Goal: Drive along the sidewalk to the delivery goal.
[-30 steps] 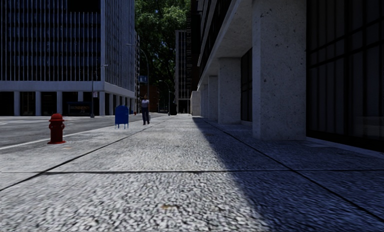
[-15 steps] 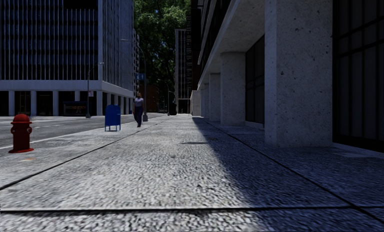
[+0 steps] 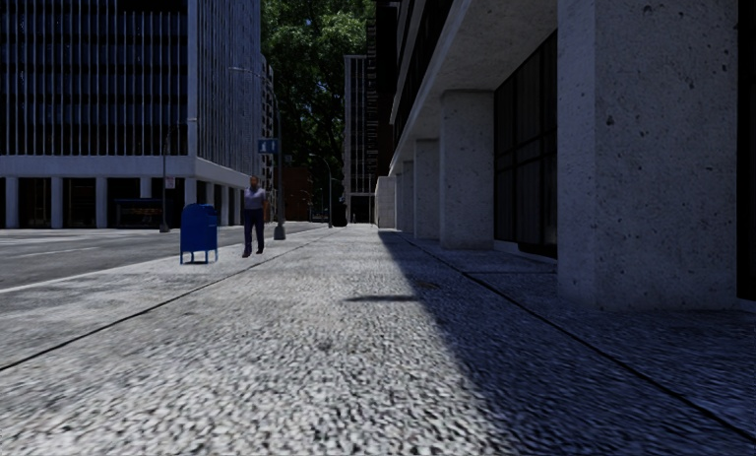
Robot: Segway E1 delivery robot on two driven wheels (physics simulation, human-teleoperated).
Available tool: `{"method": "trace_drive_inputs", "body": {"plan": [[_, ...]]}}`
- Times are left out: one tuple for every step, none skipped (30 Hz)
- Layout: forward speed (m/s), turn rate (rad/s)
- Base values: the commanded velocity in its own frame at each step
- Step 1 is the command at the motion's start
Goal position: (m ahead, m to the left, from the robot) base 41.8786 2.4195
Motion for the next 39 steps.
{"method": "trace_drive_inputs", "body": {"plan": [[2.00, 0.00], [2.00, 0.00], [2.00, 0.00], [2.00, 0.00], [2.00, 0.00], [2.00, 0.00], [2.00, 0.00], [2.00, 0.00], [2.00, 0.00], [2.00, 0.00], [2.00, 0.00], [2.00, 0.00], [2.00, 0.00], [2.00, 0.00], [2.00, 0.00], [2.00, 0.00], [2.00, 0.00], [2.00, 0.00], [2.00, 0.00], [2.00, 0.00], [2.00, 0.00], [2.00, 0.00], [2.00, 0.00], [2.00, 0.00], [2.00, 0.00], [2.00, 0.00], [2.00, 0.00], [2.00, 0.00], [2.00, 0.00], [2.00, 0.00], [2.00, 0.00], [2.00, 0.00], [2.00, 0.00], [2.00, 0.00], [2.00, 0.00], [2.00, 0.00], [2.00, 0.00], [2.00, 0.00], [2.00, 0.00]]}}
